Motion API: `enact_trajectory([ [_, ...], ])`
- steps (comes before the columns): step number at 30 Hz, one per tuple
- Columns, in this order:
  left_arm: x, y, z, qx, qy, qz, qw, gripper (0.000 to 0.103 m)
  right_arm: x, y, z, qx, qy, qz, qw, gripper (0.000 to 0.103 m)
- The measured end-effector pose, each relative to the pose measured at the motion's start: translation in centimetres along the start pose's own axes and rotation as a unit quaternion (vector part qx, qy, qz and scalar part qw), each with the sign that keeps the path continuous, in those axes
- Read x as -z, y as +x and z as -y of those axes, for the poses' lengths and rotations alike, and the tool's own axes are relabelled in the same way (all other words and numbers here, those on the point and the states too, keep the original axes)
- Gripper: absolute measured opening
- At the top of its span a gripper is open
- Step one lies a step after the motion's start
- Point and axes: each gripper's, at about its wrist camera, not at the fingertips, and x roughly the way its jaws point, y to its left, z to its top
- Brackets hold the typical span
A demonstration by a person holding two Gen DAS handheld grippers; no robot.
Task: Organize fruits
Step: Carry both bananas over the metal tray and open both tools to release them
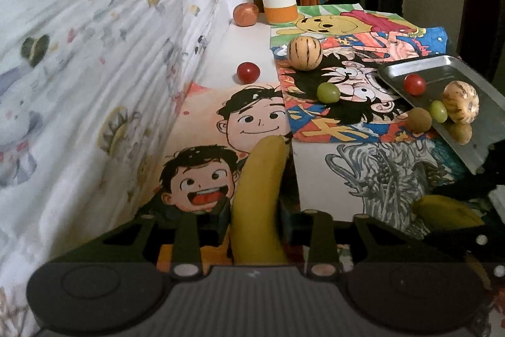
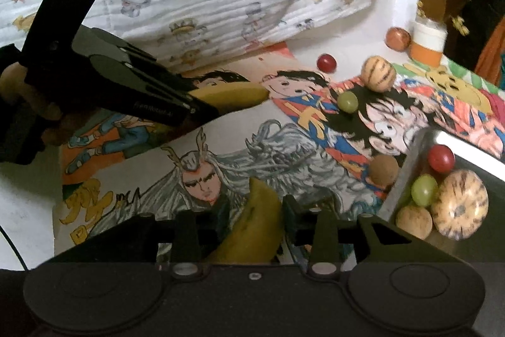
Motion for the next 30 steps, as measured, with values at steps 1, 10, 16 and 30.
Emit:
enact_trajectory([
  [1,-0.1,0.3,0.0,0.001,0.001,0.0,1.0,0.045,0.2,-0.2,0.1,0.001,0.007,-0.001,1.0,0.042],
  [10,-0.1,1.0,-0.5,0.01,-0.017,-0.002,0.9998,0.037,1.5,-1.4,-0.9,0.029,0.028,0.004,0.999,0.047],
  [16,0.1,0.3,-0.7,0.008,-0.044,-0.008,0.999,0.036,1.9,-1.5,-1.4,0.056,0.06,0.027,0.996,0.035],
  [30,2.2,-5.8,0.8,0.014,-0.086,0.026,0.9958,0.035,3.9,-3.2,-2.3,0.051,0.115,0.079,0.989,0.034],
])
